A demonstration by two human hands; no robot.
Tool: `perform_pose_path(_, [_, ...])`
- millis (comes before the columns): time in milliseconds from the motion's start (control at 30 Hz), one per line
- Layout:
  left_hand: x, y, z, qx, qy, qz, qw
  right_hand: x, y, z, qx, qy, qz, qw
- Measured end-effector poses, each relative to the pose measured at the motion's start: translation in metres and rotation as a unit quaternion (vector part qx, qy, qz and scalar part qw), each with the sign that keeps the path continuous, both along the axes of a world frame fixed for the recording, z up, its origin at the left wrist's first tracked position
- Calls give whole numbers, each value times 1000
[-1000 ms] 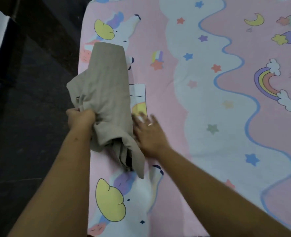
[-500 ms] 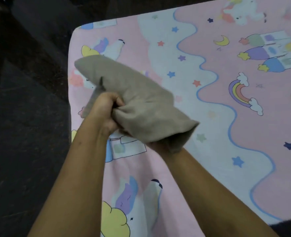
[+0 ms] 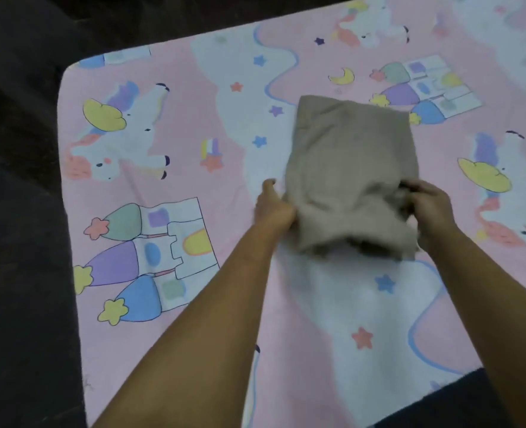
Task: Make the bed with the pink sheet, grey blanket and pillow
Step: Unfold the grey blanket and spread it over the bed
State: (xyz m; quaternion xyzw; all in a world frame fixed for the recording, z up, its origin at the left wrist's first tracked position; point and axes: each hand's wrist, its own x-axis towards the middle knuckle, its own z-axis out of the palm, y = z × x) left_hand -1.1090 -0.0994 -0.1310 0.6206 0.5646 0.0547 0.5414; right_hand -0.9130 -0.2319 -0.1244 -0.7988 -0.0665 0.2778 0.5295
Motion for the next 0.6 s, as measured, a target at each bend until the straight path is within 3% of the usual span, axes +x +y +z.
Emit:
perform_pose_path(100, [-66,-15,-39,162,151,-113,969,1,-15,-13,-47,-78,-191,977])
perform_pose_path(167, [-93,-18,-50,239,203,-179,933,-12,6,1,-87,-200,-201,955])
perform_pose_path(233, [-118,-23,-57,281,234,-218,905,-31,43,19,-92,-295,-105,945])
perform_pose_path(300, [-143,-23,-64,306,254,-218,891,-61,85,20,-65,-358,73,928])
perform_pose_path(333, [-157,-21,-66,315,259,-202,890,-80,102,11,-78,-394,187,897])
perform_pose_path(400, [-186,-14,-70,331,274,-172,886,-115,127,-19,-180,-450,383,786])
perform_pose_path(467, [-215,-9,-72,359,302,-150,870,-152,135,-54,-286,-445,481,699])
perform_pose_path(500, [-230,-6,-71,374,314,-139,861,-175,133,-70,-303,-440,492,688])
perform_pose_path(600, [-265,0,-73,387,331,-86,856,-250,123,-90,-238,-432,481,725])
